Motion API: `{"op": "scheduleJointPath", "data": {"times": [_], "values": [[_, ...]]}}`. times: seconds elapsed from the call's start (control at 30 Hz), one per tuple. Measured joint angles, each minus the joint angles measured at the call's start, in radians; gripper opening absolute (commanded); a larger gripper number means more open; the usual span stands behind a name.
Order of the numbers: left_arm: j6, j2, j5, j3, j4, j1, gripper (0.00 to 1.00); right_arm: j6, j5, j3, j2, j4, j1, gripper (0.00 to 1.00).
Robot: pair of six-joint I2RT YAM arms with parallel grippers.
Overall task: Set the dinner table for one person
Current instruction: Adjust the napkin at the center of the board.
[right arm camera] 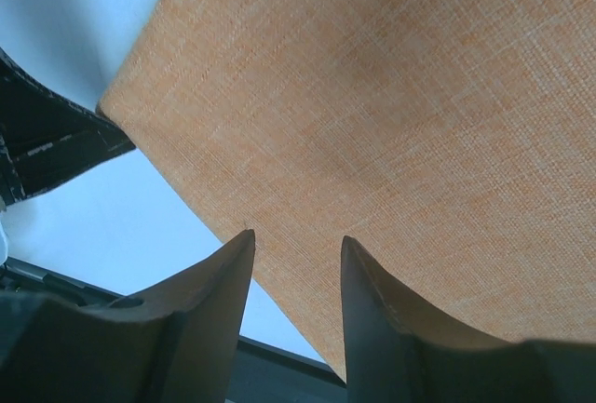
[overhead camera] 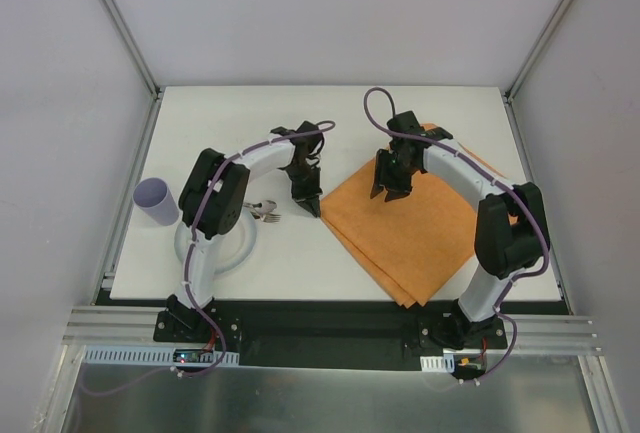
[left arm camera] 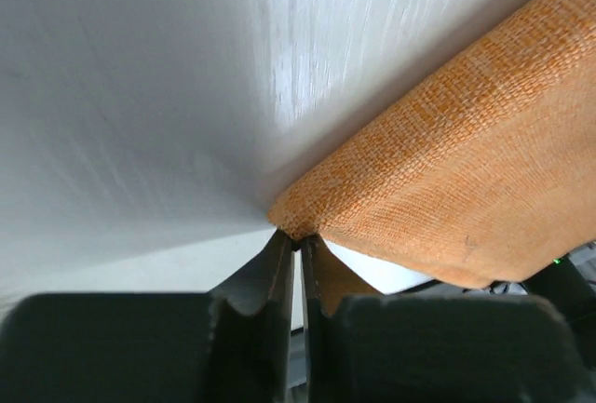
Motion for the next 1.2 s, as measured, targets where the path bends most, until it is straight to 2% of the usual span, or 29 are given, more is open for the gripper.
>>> {"op": "scheduleJointPath", "data": {"times": [0.37,0.63,0.77,0.9,0.97,1.0,1.03,1.07,1.1,1.2], "values": [[-0.081,0.025,-0.083,0.044,0.014,0.032,0.0,-0.008,-0.002,-0.017,-0.031,0.0,0.0,0.43],[-0.143,0.024,-0.134,0.074,0.005,0.242,0.0,-0.008,-0.003,-0.064,-0.062,0.0,0.007,0.43],[-0.135,0.055,-0.159,0.196,-0.019,0.33,0.0,-0.008,-0.003,-0.084,-0.072,0.0,0.013,0.42],[-0.098,0.137,-0.121,0.36,-0.021,0.365,0.09,-0.008,-0.003,-0.088,-0.082,-0.001,0.018,0.42],[-0.08,0.177,-0.084,0.419,-0.019,0.368,0.18,-0.008,-0.003,-0.088,-0.087,-0.001,0.02,0.42],[-0.071,0.191,-0.062,0.436,-0.018,0.368,0.23,-0.008,-0.003,-0.088,-0.089,0.0,0.021,0.42],[-0.064,0.203,-0.043,0.447,-0.018,0.367,0.33,-0.008,-0.003,-0.088,-0.091,0.0,0.022,0.42],[-0.057,0.21,-0.027,0.454,-0.02,0.364,0.33,-0.008,-0.003,-0.088,-0.091,0.0,0.022,0.42],[-0.048,0.215,-0.013,0.459,-0.021,0.36,0.39,-0.008,-0.003,-0.088,-0.091,0.0,0.023,0.42],[-0.034,0.217,0.023,0.47,-0.031,0.349,0.43,-0.011,-0.003,-0.088,-0.091,0.002,0.023,0.38]]}}
